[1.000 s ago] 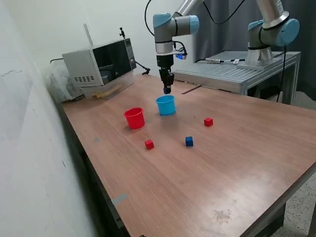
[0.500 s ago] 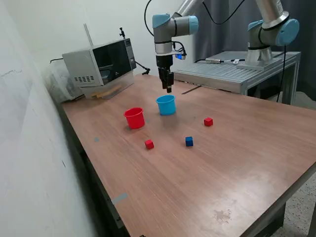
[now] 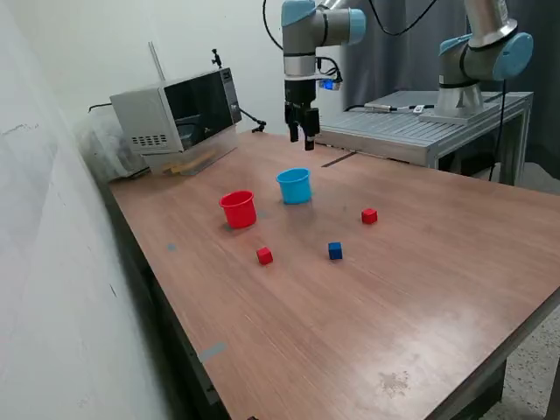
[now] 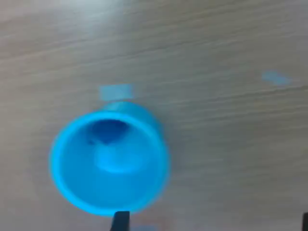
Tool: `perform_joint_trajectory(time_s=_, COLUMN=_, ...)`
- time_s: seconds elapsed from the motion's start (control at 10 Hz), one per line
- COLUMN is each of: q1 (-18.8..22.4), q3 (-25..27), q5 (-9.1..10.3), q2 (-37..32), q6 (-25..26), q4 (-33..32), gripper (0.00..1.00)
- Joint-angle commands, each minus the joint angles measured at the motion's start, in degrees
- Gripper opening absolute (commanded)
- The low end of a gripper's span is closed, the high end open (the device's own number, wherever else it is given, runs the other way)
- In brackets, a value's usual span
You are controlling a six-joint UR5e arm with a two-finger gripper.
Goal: Place red objects in the red bin, and blue objects in the blue bin.
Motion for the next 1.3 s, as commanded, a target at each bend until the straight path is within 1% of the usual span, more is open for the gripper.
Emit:
perform_joint_trajectory(time_s=0.0, q1=9.0, q3=-0.5, q5=0.05, q2=-7.7, q6=0.0, q4=6.6, gripper=1.0)
perform_joint_trajectory(time_s=0.2, q1=16.4, q3=-0.5, q5=0.05, q2=-11.9, q6=0.1, q4=8.5, gripper=1.0)
perform_joint_trajectory(time_s=0.3, q1=18.1, q3=-0.3, q5=0.05, q2=-12.2, q6=0.3, q4=8.6, gripper=1.0)
perform_joint_trajectory(time_s=0.5, q1=20.4, q3=-0.1, q5=0.05, q2=-12.1, q6=1.9, q4=8.4, gripper=1.0)
perform_joint_trajectory(time_s=0.6, q1=20.4, q3=-0.1, q5=0.05, q2=-10.9, q6=3.5, q4=8.2, gripper=1.0)
perform_joint_trajectory(time_s=0.8, q1=20.4, q3=-0.4, q5=0.13, q2=-4.6, q6=5.0, q4=7.4, gripper=1.0)
perform_joint_trajectory(time_s=1.0, q1=19.8, q3=-0.9, q5=0.05, q2=1.1, q6=5.0, q4=1.7, gripper=1.0)
perform_joint_trajectory(time_s=1.1, q1=18.8, q3=-2.2, q5=0.05, q2=4.0, q6=5.0, q4=1.1, gripper=1.0)
perform_joint_trajectory(time_s=1.2, q1=16.3, q3=-2.8, q5=0.05, q2=6.4, q6=5.0, q4=0.4, gripper=1.0)
